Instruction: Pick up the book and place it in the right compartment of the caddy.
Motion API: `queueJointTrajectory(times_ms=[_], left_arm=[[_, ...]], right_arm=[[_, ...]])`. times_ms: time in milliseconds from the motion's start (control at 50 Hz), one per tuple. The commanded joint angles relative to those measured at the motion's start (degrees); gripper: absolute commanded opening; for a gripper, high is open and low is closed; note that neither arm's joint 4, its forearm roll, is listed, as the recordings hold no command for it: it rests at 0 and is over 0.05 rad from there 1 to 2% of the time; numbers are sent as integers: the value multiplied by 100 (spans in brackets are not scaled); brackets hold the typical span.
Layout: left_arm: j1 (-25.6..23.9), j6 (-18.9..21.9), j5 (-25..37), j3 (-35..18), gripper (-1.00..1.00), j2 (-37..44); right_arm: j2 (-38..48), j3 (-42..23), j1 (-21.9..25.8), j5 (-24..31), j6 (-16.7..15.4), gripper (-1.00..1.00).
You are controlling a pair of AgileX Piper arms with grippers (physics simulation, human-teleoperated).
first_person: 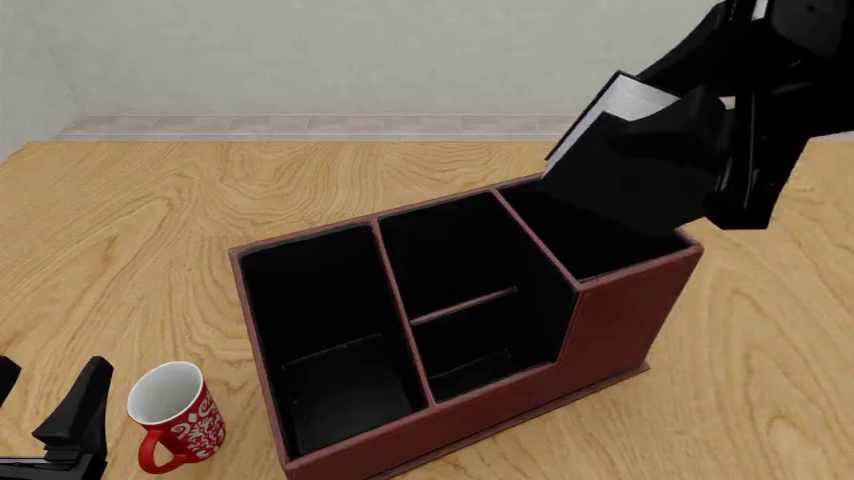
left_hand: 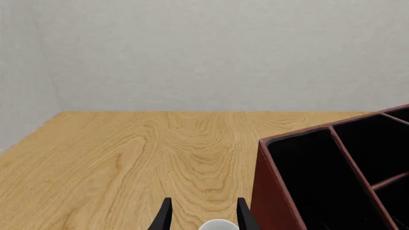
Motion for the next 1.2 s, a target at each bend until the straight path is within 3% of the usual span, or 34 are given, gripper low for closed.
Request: queueJointTrajectory(times_ms=[20, 620, 1200], left_arm=[[0, 1, -1, 0, 100, 0], [0, -1, 0, 0, 100, 0], [0, 0, -1, 0, 100, 0]], right_arm=[[317, -302, -31, -1, 92, -100], [886, -734, -362, -23, 234, -100], [1024, -349, -602, -322, 612, -100]])
